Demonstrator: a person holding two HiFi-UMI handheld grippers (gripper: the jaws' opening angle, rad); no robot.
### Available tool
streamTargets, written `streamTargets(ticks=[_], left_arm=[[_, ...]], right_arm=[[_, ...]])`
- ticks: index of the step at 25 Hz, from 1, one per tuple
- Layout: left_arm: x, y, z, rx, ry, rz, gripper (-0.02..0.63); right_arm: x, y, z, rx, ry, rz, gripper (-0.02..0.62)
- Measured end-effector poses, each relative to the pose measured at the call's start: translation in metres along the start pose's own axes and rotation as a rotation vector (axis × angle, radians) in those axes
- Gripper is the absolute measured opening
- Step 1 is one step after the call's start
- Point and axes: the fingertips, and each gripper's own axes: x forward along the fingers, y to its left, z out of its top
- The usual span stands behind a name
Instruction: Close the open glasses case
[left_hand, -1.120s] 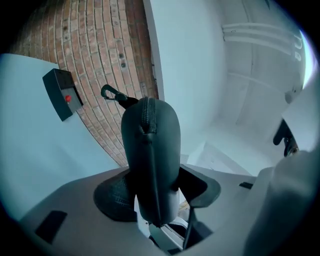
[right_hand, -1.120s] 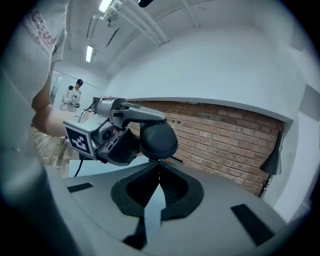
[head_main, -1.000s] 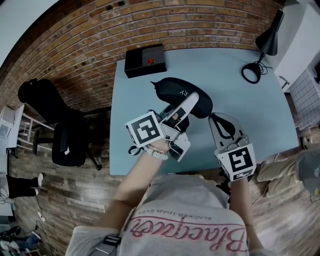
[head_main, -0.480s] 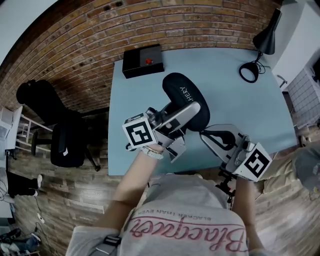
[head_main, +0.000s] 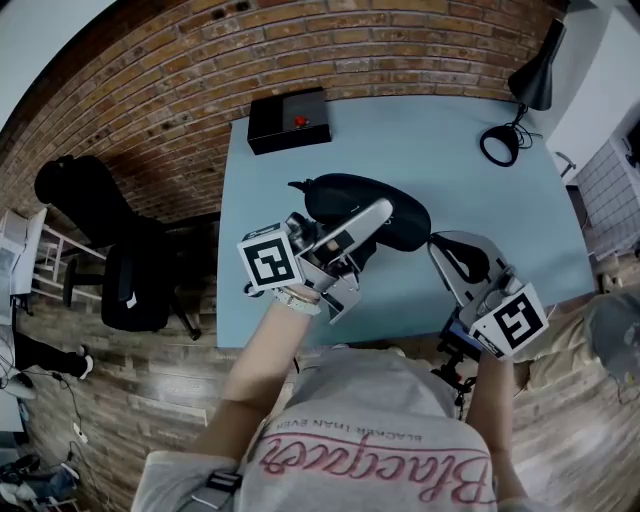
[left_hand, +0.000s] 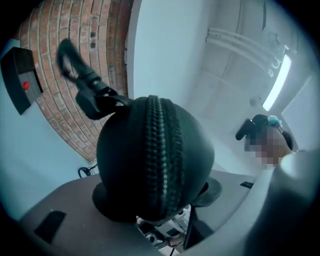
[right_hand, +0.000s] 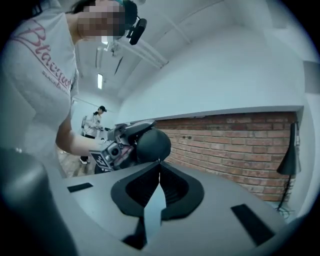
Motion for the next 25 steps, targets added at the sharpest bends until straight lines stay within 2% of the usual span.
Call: streamTargets(ticks=[2,4,7,12,15,19,25], left_arm=[[0.001,0.006,-0.001,-0.036,-0.029,0.049,0.261],[0.000,0.014,0.002,-0.078,-0.079,0.108,0.258],[-0.005,0.023,0.008,-0.143,-0.159,0.179,0.253],[-0.012,0.036,0.009,-0.171,-0.222,0.259,0.250],[-0.013,0.037,0.008,-0.198,-0.220,0.251,0.250],[-0.006,0.029,0.006,-0.204,-0.179,0.200,0.250],[-0.002,0.025,0.001,-0.208,-0.123,0.192,0.250]], right_arm=[[0.006,-0.008,0.001,-0.076,0.029,-0.093,0.020],[0.013,-0.010,0.002,-0.107,0.048,-0.154,0.020],[0.017,-0.007,-0.001,-0.107,0.071,-0.161,0.020],[0.019,0.000,-0.008,-0.097,0.100,-0.139,0.020],[0.017,-0.003,-0.007,-0.065,0.091,-0.171,0.020],[0.020,-0.011,-0.006,-0.089,0.092,-0.229,0.020],[0.021,-0.011,-0.010,-0.252,0.164,-0.203,0.020]])
